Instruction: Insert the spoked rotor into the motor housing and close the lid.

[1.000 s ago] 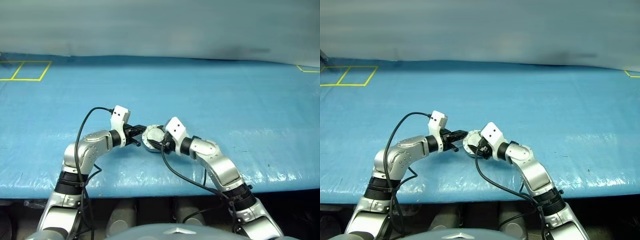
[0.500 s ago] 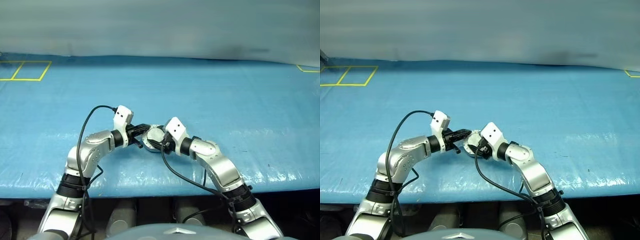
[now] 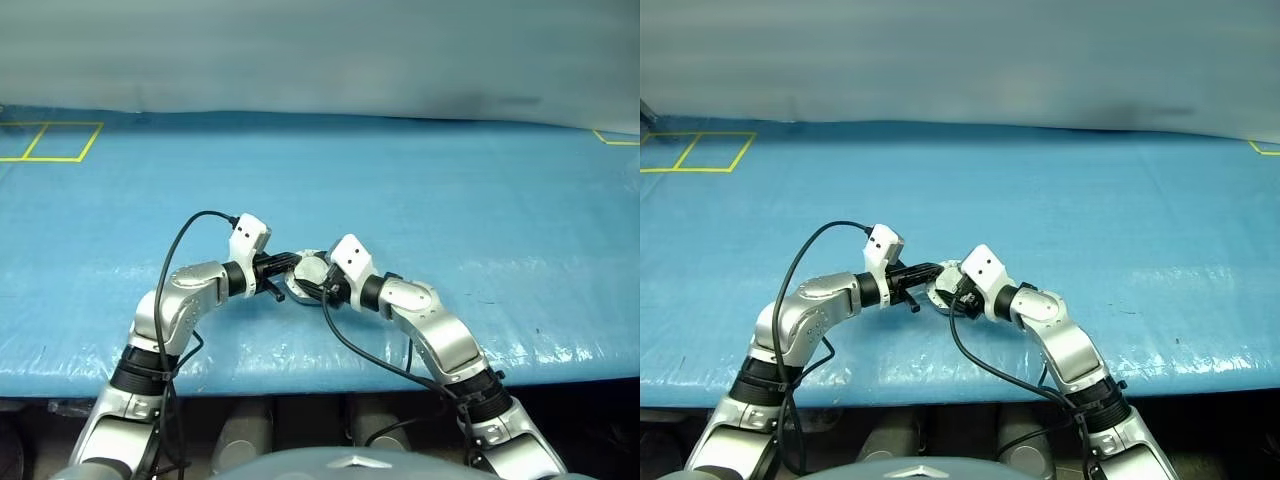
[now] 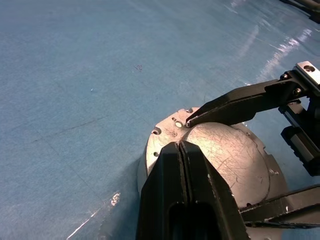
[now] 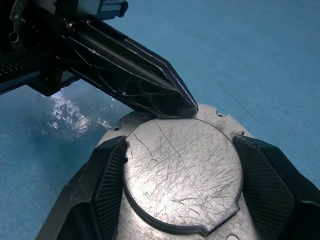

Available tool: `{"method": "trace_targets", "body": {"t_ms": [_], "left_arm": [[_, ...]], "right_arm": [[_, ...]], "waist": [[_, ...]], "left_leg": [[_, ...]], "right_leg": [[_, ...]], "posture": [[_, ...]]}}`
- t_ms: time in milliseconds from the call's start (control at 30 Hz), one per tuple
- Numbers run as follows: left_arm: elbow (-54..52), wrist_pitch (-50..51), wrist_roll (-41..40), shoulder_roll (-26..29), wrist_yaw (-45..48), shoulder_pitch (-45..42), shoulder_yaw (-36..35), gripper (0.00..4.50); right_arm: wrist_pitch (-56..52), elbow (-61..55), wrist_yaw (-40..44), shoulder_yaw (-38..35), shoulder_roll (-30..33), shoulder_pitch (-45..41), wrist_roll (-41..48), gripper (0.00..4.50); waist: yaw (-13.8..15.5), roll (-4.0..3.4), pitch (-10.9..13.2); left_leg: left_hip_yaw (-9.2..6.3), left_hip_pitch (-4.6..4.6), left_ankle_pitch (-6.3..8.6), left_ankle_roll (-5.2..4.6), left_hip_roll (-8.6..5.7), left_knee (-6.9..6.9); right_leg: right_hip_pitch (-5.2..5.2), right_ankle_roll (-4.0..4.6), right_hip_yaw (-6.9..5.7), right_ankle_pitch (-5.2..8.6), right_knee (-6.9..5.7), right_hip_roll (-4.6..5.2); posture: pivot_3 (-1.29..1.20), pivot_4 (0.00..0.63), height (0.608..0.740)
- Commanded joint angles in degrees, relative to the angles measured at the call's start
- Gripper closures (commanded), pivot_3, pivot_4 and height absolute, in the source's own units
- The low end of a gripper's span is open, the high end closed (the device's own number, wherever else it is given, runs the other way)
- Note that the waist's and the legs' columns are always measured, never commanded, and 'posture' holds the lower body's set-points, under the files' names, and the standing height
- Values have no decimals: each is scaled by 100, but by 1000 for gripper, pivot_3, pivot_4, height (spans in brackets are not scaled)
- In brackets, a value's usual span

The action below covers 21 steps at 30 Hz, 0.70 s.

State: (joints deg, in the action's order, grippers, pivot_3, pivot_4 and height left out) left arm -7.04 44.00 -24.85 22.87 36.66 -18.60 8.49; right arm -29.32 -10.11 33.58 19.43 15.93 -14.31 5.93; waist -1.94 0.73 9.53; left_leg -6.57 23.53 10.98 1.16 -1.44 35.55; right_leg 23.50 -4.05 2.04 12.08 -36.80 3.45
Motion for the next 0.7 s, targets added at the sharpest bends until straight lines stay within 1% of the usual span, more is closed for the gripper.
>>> {"method": "trace_targets", "body": {"t_ms": [33, 700], "left_arm": [[-111, 167, 83, 99, 162, 22, 266, 4500], [323, 318, 511, 218, -151, -47, 327, 4500]], "right_arm": [[-147, -74, 21, -16, 37, 129, 50, 1460], [-149, -124, -151, 11, 37, 255, -12, 1460]], "waist": [[1, 0, -1], [50, 0, -12]], "left_leg": [[0, -1, 0, 0, 0, 0], [-1, -7, 0, 0, -1, 0]], "right_leg": [[-1, 0, 0, 0, 0, 0], [-9, 0, 0, 1, 1, 1]], "posture": [[0, 150, 740], [0, 150, 740]]}}
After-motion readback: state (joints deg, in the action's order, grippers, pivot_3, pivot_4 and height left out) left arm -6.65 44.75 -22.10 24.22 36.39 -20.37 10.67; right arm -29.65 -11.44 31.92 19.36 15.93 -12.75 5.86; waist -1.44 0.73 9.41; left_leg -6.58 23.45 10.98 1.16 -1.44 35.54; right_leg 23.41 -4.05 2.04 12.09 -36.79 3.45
